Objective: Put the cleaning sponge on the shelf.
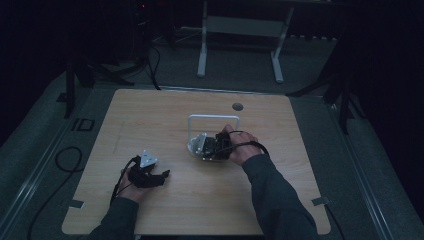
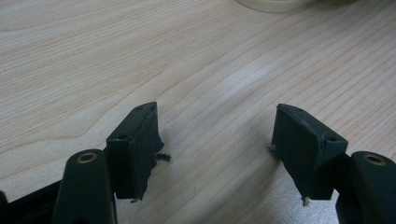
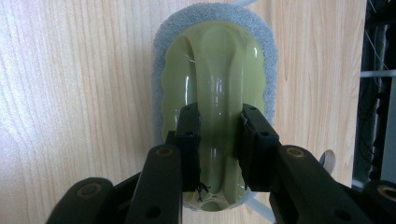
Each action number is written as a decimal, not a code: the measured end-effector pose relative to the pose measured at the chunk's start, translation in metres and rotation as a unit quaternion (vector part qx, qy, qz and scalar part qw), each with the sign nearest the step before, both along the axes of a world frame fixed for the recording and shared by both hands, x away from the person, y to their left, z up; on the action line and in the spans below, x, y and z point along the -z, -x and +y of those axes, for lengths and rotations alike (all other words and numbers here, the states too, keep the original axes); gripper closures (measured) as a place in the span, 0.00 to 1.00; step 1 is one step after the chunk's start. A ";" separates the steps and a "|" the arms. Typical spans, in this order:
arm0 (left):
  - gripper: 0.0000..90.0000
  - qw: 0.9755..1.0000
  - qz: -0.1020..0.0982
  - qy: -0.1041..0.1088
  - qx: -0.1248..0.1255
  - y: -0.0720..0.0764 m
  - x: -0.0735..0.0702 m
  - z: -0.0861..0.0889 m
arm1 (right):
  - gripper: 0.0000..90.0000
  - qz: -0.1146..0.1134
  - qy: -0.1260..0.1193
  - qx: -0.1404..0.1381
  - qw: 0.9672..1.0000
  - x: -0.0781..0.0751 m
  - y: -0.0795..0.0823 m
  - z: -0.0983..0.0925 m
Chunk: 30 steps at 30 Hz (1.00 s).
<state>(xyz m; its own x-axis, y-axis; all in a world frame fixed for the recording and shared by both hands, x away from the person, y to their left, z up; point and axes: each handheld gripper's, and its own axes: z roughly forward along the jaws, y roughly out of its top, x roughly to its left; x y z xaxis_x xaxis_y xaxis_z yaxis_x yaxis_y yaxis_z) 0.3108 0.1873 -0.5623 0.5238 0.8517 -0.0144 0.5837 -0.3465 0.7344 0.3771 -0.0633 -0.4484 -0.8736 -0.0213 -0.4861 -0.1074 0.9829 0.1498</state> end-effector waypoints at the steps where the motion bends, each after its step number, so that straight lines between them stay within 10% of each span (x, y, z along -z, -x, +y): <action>1: 0.36 1.000 0.000 0.000 0.000 0.000 0.000 0.000 | 0.80 0.001 -0.001 0.001 1.000 0.000 0.000 0.000; 30: 0.36 1.000 0.001 0.002 0.000 0.000 0.000 0.000 | 0.80 -0.013 0.004 0.002 1.000 0.003 -0.013 0.005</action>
